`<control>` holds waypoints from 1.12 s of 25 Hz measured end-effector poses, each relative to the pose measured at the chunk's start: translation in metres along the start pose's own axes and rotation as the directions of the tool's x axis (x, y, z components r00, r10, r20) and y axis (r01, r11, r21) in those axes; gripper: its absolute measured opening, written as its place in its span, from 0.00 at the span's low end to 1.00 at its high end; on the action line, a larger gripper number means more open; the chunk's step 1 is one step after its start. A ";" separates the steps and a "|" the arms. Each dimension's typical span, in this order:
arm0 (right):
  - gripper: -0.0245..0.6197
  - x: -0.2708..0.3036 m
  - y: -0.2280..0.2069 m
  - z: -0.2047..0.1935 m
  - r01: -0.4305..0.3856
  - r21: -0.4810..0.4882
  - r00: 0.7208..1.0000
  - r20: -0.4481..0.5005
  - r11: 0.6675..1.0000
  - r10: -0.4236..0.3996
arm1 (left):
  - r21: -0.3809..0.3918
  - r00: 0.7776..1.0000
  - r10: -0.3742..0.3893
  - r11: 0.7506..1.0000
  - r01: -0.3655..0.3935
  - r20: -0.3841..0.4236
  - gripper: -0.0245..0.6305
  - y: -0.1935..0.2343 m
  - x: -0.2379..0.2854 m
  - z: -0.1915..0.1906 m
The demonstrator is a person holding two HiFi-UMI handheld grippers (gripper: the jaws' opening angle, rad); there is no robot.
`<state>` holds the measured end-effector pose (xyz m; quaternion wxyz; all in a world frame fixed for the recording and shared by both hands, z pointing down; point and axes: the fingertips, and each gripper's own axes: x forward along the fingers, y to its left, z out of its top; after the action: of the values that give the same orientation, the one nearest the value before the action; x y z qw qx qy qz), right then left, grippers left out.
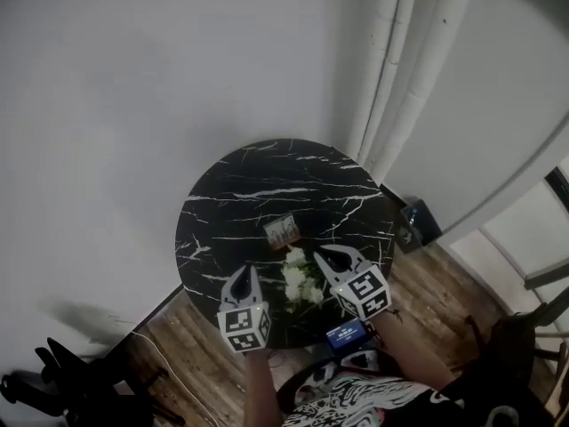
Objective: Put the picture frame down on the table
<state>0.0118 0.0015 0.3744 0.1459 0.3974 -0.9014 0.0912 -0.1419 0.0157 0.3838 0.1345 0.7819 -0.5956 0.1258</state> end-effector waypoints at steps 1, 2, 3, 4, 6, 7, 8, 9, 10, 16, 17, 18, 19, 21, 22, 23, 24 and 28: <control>0.08 -0.004 0.002 0.003 0.003 -0.009 1.000 0.009 1.000 -0.003 | 0.009 1.000 0.004 1.000 -0.004 0.014 0.06 -0.003 -0.005 0.004; 0.08 -0.008 0.004 0.006 0.006 -0.019 1.000 0.017 1.000 -0.005 | 0.023 1.000 0.008 1.000 -0.009 0.025 0.06 -0.007 -0.010 0.007; 0.08 -0.012 0.006 0.007 0.007 -0.025 1.000 0.023 1.000 -0.007 | 0.040 0.999 0.013 0.999 -0.014 0.035 0.06 -0.012 -0.015 0.010; 0.08 -0.015 0.009 0.008 0.006 -0.027 1.000 0.027 1.000 -0.005 | 0.056 0.999 0.017 0.998 -0.020 0.042 0.06 -0.016 -0.019 0.013; 0.08 -0.024 0.015 0.011 -0.006 -0.026 0.999 0.034 1.000 0.007 | 0.077 0.998 0.023 0.997 -0.028 0.055 0.06 -0.027 -0.028 0.017; 0.08 -0.030 0.018 0.011 -0.013 -0.027 0.999 0.038 1.000 0.014 | 0.081 0.998 0.027 0.996 -0.032 0.060 0.06 -0.032 -0.033 0.017; 0.08 -0.036 0.021 0.011 -0.020 -0.028 0.999 0.043 0.999 0.021 | 0.082 0.997 0.032 0.996 -0.038 0.065 0.06 -0.038 -0.039 0.017; 0.07 -0.044 0.024 0.010 -0.025 -0.029 0.998 0.048 0.999 0.027 | 0.081 0.997 0.040 0.996 -0.045 0.071 0.06 -0.043 -0.044 0.017; 0.07 -0.051 0.027 0.010 -0.029 -0.029 0.998 0.053 0.999 0.030 | 0.079 0.996 0.047 0.995 -0.053 0.077 0.06 -0.048 -0.049 0.018; 0.07 -0.111 0.034 0.006 -0.021 -0.020 0.997 0.080 1.000 0.023 | 0.082 0.988 0.111 0.989 -0.120 0.105 0.06 -0.087 -0.092 0.015; 0.07 -0.119 0.035 0.005 -0.021 -0.016 0.996 0.081 1.000 0.022 | 0.084 0.987 0.123 0.988 -0.132 0.106 0.06 -0.093 -0.099 0.013; 0.07 -0.126 0.037 0.003 -0.023 -0.014 0.996 0.082 1.000 0.024 | 0.085 0.985 0.133 0.986 -0.142 0.107 0.06 -0.098 -0.106 0.012; 0.07 -0.134 0.040 0.001 -0.027 -0.013 0.996 0.085 1.000 0.028 | 0.084 0.984 0.140 0.985 -0.150 0.110 0.06 -0.104 -0.114 0.011; 0.07 -0.148 0.045 -0.002 -0.035 -0.015 0.995 0.096 0.999 0.037 | 0.076 0.981 0.153 0.984 -0.162 0.121 0.06 -0.114 -0.130 0.009; 0.07 -0.154 0.047 -0.003 -0.036 -0.017 0.994 0.103 0.999 0.037 | 0.073 0.979 0.157 0.983 -0.167 0.128 0.06 -0.119 -0.137 0.008; 0.07 -0.159 0.048 -0.005 -0.034 -0.019 0.993 0.111 0.999 0.035 | 0.071 0.978 0.161 0.983 -0.171 0.134 0.06 -0.122 -0.142 0.006; 0.07 -0.163 0.049 -0.006 -0.031 -0.022 0.993 0.116 0.999 0.033 | 0.070 0.977 0.165 0.982 -0.175 0.135 0.06 -0.125 -0.146 0.004; 0.07 -0.174 0.050 -0.010 -0.045 -0.029 0.991 0.125 0.999 0.049 | 0.041 0.977 0.173 0.983 -0.179 0.124 0.06 -0.135 -0.157 -0.002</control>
<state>0.0880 0.1580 0.3233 0.0918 0.3791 -0.9190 0.0576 -0.0526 0.1916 0.3216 0.0666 0.7353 -0.6662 0.1054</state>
